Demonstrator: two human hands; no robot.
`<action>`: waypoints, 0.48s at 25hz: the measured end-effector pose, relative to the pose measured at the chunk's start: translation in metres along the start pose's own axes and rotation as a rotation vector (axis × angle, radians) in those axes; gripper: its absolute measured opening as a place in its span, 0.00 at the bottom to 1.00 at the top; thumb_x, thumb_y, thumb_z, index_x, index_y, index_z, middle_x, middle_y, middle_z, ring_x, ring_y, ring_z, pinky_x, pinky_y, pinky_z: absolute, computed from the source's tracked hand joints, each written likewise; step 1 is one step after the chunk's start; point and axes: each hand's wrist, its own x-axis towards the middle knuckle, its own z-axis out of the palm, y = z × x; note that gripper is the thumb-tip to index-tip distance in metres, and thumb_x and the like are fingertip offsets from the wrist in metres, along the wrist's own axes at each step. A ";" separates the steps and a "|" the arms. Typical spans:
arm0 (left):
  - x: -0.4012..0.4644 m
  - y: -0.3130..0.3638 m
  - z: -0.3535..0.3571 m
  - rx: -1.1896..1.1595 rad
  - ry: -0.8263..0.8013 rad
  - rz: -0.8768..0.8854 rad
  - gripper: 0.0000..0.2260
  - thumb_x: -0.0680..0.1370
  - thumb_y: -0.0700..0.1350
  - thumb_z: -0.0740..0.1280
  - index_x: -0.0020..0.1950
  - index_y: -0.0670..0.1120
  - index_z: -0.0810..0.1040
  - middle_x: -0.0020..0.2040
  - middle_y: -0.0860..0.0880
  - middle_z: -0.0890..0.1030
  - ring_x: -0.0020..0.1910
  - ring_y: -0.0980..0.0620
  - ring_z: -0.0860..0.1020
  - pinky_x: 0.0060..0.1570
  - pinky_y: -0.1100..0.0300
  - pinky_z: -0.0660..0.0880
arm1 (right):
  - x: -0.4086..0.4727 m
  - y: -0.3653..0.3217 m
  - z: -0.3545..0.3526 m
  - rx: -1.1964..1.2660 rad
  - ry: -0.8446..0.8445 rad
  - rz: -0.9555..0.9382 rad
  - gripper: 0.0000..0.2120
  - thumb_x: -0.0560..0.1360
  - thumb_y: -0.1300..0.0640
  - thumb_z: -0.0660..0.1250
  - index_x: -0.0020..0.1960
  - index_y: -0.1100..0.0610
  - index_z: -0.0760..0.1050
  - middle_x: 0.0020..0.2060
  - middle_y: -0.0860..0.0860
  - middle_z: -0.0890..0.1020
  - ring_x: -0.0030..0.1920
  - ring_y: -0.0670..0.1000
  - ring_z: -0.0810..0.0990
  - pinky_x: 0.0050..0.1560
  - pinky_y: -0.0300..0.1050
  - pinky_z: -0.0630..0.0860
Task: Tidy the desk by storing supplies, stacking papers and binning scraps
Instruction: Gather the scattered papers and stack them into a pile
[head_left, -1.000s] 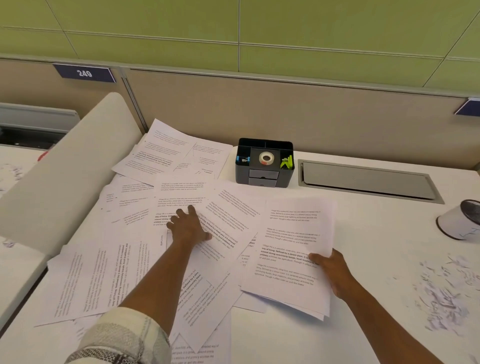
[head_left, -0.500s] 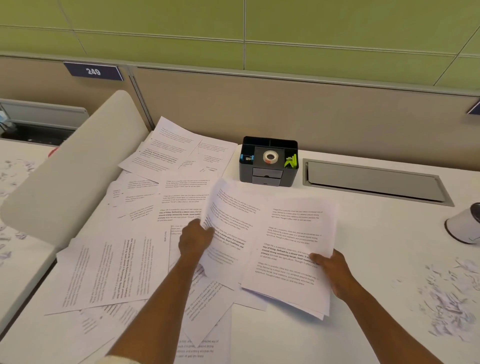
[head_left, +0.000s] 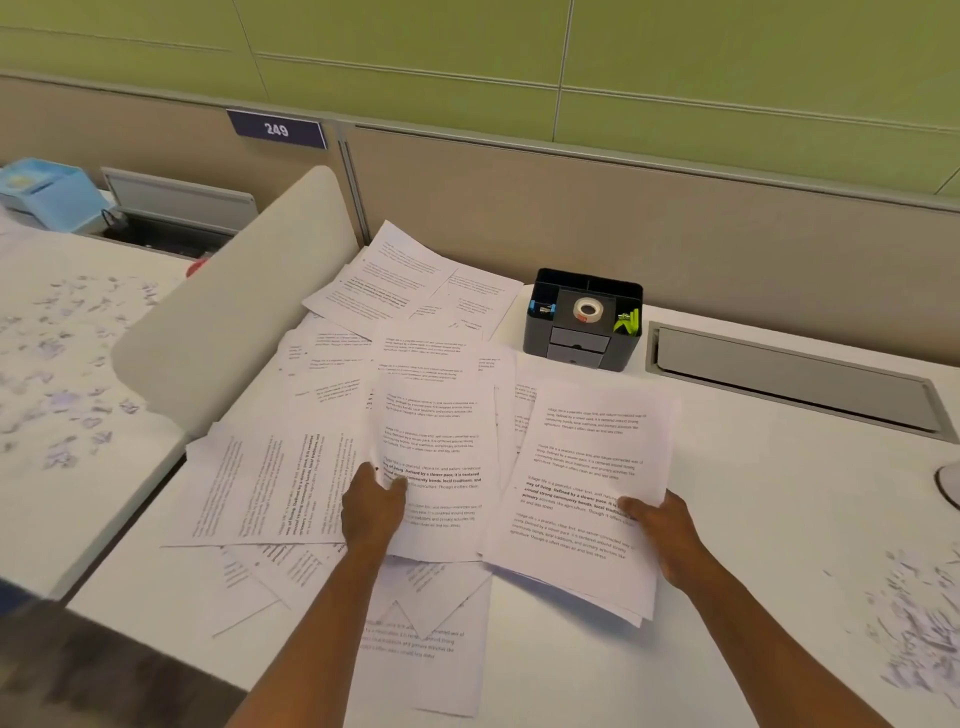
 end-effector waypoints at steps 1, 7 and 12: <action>0.001 -0.004 -0.003 0.009 -0.007 -0.002 0.24 0.80 0.51 0.68 0.70 0.39 0.70 0.67 0.39 0.76 0.66 0.37 0.75 0.64 0.44 0.73 | -0.002 0.000 0.002 0.000 -0.004 -0.003 0.12 0.74 0.66 0.70 0.54 0.54 0.80 0.49 0.52 0.86 0.48 0.57 0.86 0.47 0.51 0.81; 0.002 -0.028 -0.016 0.000 0.054 -0.059 0.24 0.81 0.52 0.66 0.72 0.38 0.72 0.67 0.38 0.77 0.65 0.37 0.76 0.64 0.42 0.74 | -0.016 0.003 0.015 -0.008 -0.005 0.003 0.13 0.74 0.66 0.69 0.56 0.55 0.80 0.50 0.54 0.86 0.49 0.59 0.85 0.53 0.60 0.81; 0.011 -0.030 -0.025 -0.031 0.069 -0.019 0.22 0.81 0.51 0.66 0.68 0.36 0.74 0.64 0.37 0.79 0.63 0.36 0.77 0.62 0.42 0.75 | -0.024 0.008 0.024 -0.014 0.008 -0.003 0.14 0.74 0.66 0.69 0.59 0.56 0.79 0.51 0.55 0.86 0.49 0.60 0.85 0.55 0.63 0.80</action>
